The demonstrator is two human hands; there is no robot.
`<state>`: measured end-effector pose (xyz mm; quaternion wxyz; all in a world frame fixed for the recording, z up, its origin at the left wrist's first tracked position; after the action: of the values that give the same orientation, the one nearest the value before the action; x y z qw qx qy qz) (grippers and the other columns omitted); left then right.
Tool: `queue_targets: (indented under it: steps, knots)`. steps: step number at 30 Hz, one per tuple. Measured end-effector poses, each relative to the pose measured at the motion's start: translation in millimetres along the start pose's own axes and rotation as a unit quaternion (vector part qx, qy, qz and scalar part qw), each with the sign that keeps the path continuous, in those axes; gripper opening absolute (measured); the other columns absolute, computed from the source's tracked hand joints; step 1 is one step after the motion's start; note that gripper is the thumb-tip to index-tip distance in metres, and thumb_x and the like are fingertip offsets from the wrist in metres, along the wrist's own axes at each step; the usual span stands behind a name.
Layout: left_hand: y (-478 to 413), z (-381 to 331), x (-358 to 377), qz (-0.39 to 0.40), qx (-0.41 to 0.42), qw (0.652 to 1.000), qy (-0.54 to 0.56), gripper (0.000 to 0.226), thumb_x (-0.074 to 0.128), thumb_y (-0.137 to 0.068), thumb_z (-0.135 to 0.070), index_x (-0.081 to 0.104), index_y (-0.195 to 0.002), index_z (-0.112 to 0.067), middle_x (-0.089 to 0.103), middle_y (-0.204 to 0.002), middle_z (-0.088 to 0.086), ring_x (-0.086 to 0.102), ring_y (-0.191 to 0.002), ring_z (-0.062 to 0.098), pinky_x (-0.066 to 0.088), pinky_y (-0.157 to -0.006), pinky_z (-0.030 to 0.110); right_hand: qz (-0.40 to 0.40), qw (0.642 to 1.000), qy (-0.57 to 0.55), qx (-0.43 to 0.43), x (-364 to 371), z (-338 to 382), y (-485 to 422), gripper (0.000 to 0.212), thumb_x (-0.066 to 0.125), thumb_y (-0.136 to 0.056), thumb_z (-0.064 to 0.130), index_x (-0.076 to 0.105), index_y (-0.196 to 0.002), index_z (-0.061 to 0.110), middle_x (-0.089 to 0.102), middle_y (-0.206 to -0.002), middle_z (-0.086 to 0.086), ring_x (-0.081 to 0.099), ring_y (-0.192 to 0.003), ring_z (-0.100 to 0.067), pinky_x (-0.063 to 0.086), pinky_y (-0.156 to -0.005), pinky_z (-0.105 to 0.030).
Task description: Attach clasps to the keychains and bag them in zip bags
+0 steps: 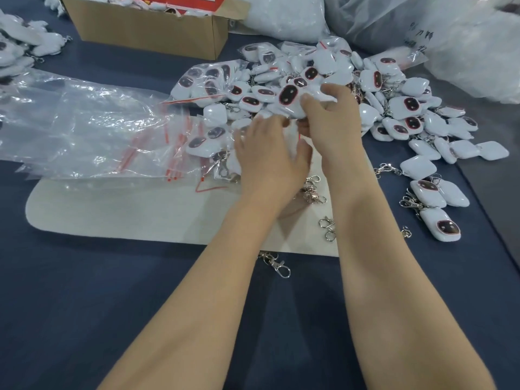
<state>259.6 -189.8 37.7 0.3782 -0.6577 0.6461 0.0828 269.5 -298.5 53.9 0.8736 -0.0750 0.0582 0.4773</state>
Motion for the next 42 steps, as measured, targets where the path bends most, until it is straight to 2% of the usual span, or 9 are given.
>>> queue_targets:
  steps: [3, 6, 12, 17, 23, 27, 31, 36, 42]
  knots:
    - [10, -12, 12, 0.064, 0.076, 0.994, 0.052, 0.032, 0.055, -0.087, -0.015, 0.054, -0.118, -0.005, 0.058, -0.118, 0.009, 0.05, -0.111, 0.025, 0.037, -0.095, 0.032, -0.05, 0.994, -0.078, 0.054, -9, -21, -3, 0.01, 0.049, -0.093, 0.006, 0.058, -0.098, 0.007, 0.054, -0.074, 0.0, 0.06, -0.064, -0.012, 0.051, -0.058, -0.022]
    - [11, -8, 19, 0.087, 0.083, 0.993, 0.016, 0.032, 0.051, -0.089, -0.017, 0.055, -0.12, -0.007, 0.059, -0.115, 0.009, 0.051, -0.107, 0.025, 0.039, -0.09, 0.035, -0.076, 0.974, -0.175, 0.119, -13, -42, 1, 0.018, 0.045, -0.093, 0.002, 0.055, -0.08, 0.008, 0.056, -0.055, 0.001, 0.056, -0.049, -0.009, 0.041, -0.044, -0.016]
    - [13, -7, 25, 0.119, 0.096, 0.987, -0.041, 0.031, 0.05, -0.089, -0.018, 0.055, -0.117, -0.007, 0.058, -0.113, 0.011, 0.052, -0.105, 0.027, 0.039, -0.088, 0.036, -0.068, 0.957, -0.257, 0.116, -8, -45, -4, 0.021, 0.044, -0.091, -0.002, 0.053, -0.074, 0.008, 0.056, -0.065, -0.004, 0.062, -0.054, -0.013, 0.045, -0.051, -0.024]
    - [11, -8, 12, 0.035, 0.097, 0.991, -0.085, 0.032, 0.052, -0.089, -0.021, 0.055, -0.119, -0.011, 0.053, -0.126, 0.005, 0.045, -0.117, 0.024, 0.034, -0.1, 0.032, -0.053, 0.938, -0.305, 0.157, -7, -50, -4, 0.014, 0.047, -0.089, 0.0, 0.054, -0.081, 0.01, 0.064, -0.061, -0.002, 0.066, -0.057, -0.013, 0.046, -0.058, -0.026]
    - [10, 7, 14, 0.054, 0.033, 0.978, -0.198, 0.042, 0.057, -0.086, -0.04, 0.052, -0.122, -0.019, 0.049, -0.126, 0.003, 0.036, -0.123, 0.025, 0.021, -0.1, 0.037, -0.063, 0.935, -0.324, 0.131, -6, -49, -6, 0.011, 0.047, -0.09, -0.006, 0.049, -0.085, 0.004, 0.055, -0.09, -0.017, 0.067, -0.072, -0.02, 0.057, -0.081, -0.028]
    - [6, 9, 6, 0.015, 0.012, 0.983, -0.18, 0.03, 0.055, -0.087, -0.034, 0.057, -0.113, -0.02, 0.061, -0.109, -0.002, 0.039, -0.118, 0.024, 0.018, -0.092, 0.038, -0.056, 0.937, -0.324, 0.117, -6, -43, -5, 0.008, 0.049, -0.091, -0.004, 0.048, -0.096, 0.003, 0.061, -0.079, -0.011, 0.068, -0.065, -0.016, 0.059, -0.07, -0.024]
    - [1, 10, -5, -0.035, 0.0, 0.992, -0.125, 0.022, 0.051, -0.089, -0.027, 0.06, -0.107, -0.021, 0.064, -0.091, -0.006, 0.044, -0.11, 0.021, 0.017, -0.087, 0.035, 0.003, 0.967, -0.237, 0.088, -4, -28, -4, 0.01, 0.055, -0.092, 0.008, 0.046, -0.088, 0.009, 0.065, -0.073, -0.008, 0.049, -0.04, -0.008, 0.039, -0.043, -0.019]
    - [-2, 18, -17, -0.09, -0.077, 0.993, 0.016, 0.015, 0.052, -0.088, -0.024, 0.061, -0.099, -0.023, 0.05, -0.071, -0.019, 0.048, -0.107, 0.018, 0.019, -0.087, 0.032, 0.116, 0.992, -0.019, 0.047, 5, -14, 3, 0.012, 0.063, -0.088, 0.012, 0.054, -0.079, 0.012, 0.056, -0.071, -0.003, 0.048, -0.048, -0.009, 0.039, -0.049, -0.022]
    - [-4, 19, -28, -0.137, -0.113, 0.98, 0.091, 0.01, 0.052, -0.086, -0.02, 0.05, -0.089, -0.029, 0.048, -0.073, -0.021, 0.054, -0.1, 0.016, 0.015, -0.076, 0.024, 0.173, 0.973, 0.153, -0.01, -4, 10, 6, 0.01, 0.065, -0.084, 0.014, 0.064, -0.088, 0.005, 0.066, -0.07, -0.004, 0.053, -0.048, -0.005, 0.047, -0.05, -0.018]
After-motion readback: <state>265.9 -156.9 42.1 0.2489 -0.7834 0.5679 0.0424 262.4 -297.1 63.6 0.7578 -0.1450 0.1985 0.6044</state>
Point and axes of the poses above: each hand's wrist, its own y-axis away from the middle knuckle, its own x-axis out of the palm, z = x × y, the point moved 5 cm from there along -y, towards the middle knuckle
